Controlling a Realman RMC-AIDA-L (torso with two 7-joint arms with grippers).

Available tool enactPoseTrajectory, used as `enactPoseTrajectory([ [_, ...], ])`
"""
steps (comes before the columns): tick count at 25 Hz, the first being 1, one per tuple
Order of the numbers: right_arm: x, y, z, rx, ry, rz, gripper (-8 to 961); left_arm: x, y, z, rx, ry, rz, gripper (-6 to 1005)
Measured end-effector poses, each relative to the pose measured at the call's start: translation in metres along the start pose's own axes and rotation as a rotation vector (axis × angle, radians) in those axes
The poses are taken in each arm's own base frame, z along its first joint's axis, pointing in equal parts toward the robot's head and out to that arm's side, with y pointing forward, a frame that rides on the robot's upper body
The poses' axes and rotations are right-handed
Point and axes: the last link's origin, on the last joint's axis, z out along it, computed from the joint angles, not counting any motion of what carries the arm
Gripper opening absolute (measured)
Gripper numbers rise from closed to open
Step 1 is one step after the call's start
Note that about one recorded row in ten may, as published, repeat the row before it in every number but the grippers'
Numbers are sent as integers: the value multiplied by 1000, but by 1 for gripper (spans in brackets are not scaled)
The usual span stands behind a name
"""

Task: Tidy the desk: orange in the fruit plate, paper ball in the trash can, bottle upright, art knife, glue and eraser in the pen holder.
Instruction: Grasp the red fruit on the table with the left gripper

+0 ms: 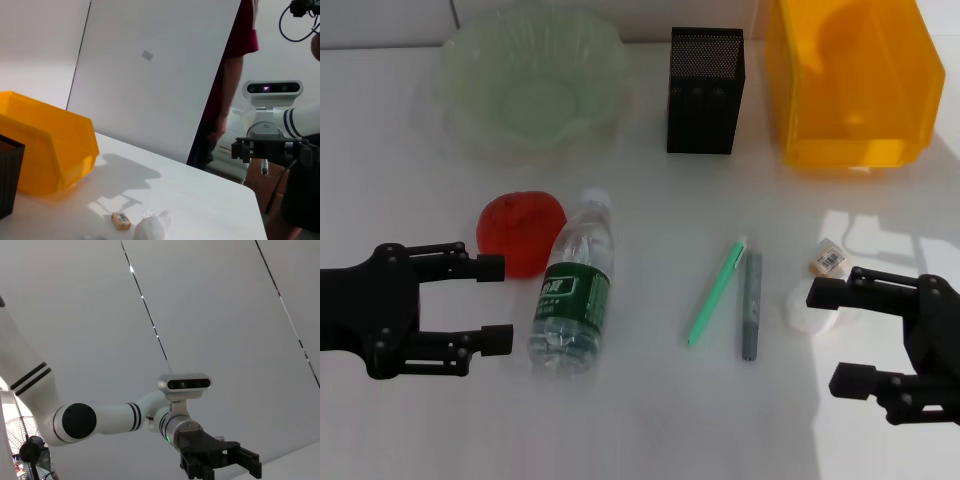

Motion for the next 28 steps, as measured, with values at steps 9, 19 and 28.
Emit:
enactPoseTrajectory([
  [9, -1, -5, 8, -13, -11, -11, 784, 0, 0, -4, 7, -1, 0, 797],
  [19, 6, -4, 7, 14, -33, 5, 785, 3, -21, -8, 170, 35, 38, 796],
  [28, 18, 0, 8, 38, -54, 15, 785, -18, -57, 12, 378, 49, 72, 796],
])
